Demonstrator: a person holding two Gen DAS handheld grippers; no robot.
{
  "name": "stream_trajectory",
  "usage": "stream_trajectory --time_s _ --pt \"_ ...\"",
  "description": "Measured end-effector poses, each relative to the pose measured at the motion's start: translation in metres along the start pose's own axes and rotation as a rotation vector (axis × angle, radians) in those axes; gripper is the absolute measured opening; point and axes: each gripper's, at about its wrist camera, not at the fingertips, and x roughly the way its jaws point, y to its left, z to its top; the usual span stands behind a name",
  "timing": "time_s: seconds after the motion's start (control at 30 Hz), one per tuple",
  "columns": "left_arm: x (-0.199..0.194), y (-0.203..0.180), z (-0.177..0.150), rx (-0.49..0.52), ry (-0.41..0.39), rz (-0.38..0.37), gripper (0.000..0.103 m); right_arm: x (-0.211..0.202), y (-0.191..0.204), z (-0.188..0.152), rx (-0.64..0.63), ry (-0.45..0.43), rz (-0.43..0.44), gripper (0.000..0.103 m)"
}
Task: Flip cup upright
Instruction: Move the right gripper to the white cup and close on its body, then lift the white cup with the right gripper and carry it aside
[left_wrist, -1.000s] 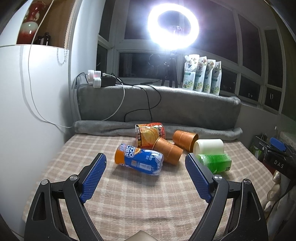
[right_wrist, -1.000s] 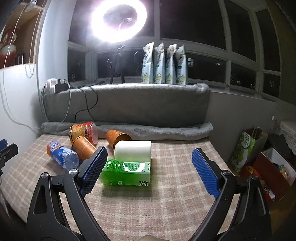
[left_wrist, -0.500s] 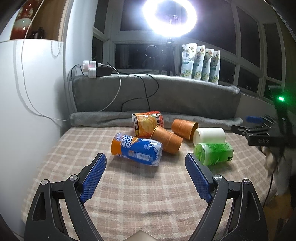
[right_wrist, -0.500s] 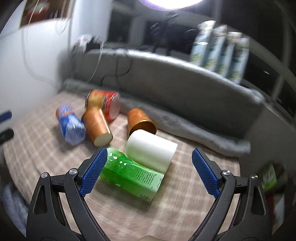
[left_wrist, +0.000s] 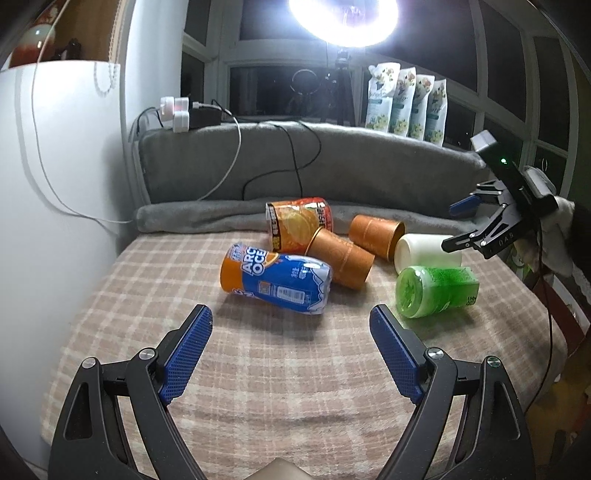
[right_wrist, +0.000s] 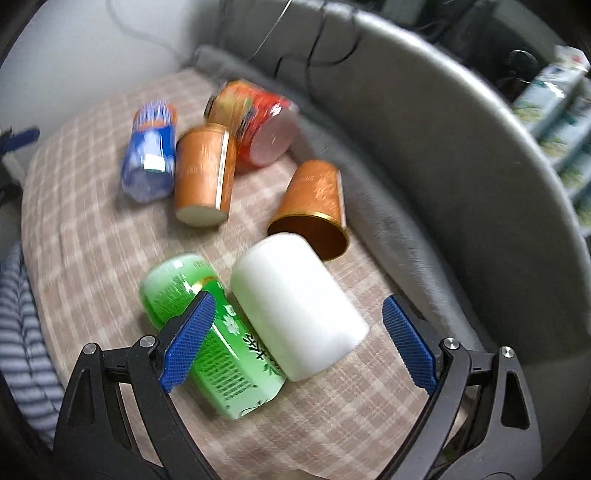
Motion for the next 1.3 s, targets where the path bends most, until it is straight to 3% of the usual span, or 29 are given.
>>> stream_trajectory --time_s 0.2,0.43,0.53,0.73,1.1,1.3 --pt "0.016 0.000 -0.001 -0.009 0.044 -0.010 0.087 0.037 -0.005 0.006 -0.072 0.111 0.054 0.087" --pt "0.033 0.002 -0.002 -0.018 0.081 -0.007 0.087 0.058 -0.007 0.009 -0.116 0.148 0.126 0.087" --pt "0.038 0.002 -0.003 -0.023 0.091 -0.008 0.087 0.070 -0.007 0.008 -0.127 0.180 0.155 0.082" --pt "0.043 0.001 -0.003 -0.023 0.102 -0.004 0.087 0.073 -0.014 0.009 -0.117 0.168 0.158 0.080" --pt "0.032 0.001 -0.001 -0.023 0.074 -0.003 0.087 0.001 -0.016 0.019 -0.110 0.064 0.105 0.080" --pt "0.015 0.006 -0.001 -0.030 0.041 0.004 0.087 -0.049 0.019 0.028 -0.130 -0.030 0.132 0.080"
